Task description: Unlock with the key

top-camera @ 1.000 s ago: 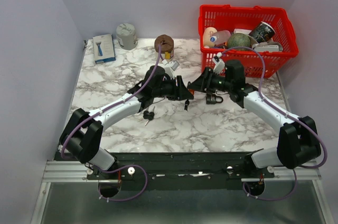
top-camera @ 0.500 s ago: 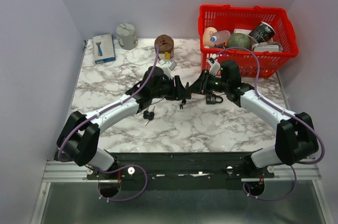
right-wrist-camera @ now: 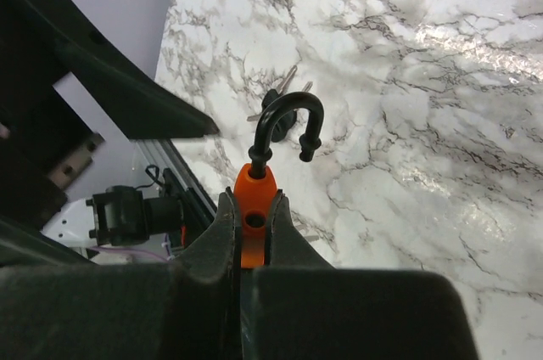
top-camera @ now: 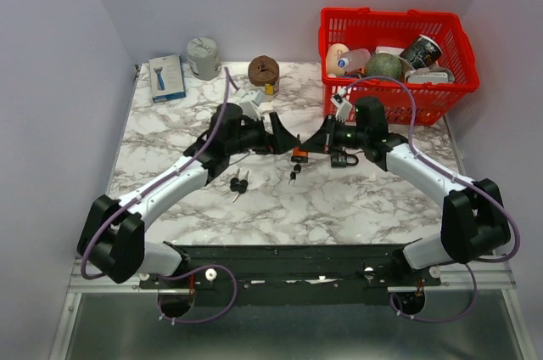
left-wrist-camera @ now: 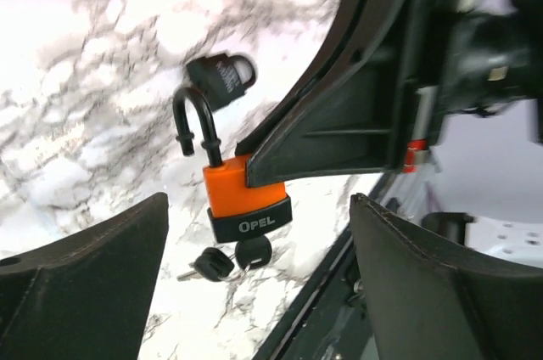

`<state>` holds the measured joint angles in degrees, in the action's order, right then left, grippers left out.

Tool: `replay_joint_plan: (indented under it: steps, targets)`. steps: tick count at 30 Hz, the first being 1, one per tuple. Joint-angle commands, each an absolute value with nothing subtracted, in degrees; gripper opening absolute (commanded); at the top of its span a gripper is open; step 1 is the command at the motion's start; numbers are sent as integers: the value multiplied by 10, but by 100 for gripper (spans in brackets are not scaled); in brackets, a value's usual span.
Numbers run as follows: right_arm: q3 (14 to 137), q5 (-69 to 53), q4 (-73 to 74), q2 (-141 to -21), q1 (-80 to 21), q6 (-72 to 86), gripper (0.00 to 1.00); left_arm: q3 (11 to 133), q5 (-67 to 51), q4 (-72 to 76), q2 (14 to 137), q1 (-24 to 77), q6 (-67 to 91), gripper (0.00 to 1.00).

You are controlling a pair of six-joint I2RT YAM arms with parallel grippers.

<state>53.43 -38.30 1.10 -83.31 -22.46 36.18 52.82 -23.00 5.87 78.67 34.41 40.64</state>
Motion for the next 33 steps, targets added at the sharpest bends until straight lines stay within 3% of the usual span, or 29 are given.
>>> replay_joint_plan:
  steps: [1, 8, 15, 18, 25, 33]
  targets:
    - [558, -486, 32, -795, -214, 307, 1, 522, -356, 125, 737, 278, 430, 98]
    - [595, -687, 69, -761, -214, 284, 1, 583, -545, 153, 768, 252, 455, 99]
    - [613, -718, 69, -755, -214, 298, 1, 592, -620, 276, 796, 258, 564, 97]
    - [615, -698, 69, -758, -215, 294, 1, 577, -619, 269, 793, 260, 564, 90]
    - [614, -682, 62, -773, -214, 287, 1, 561, -624, 244, 790, 261, 556, 63]
    - [602, -645, 52, -783, -214, 287, 1, 568, -593, 140, 786, 262, 483, 52]
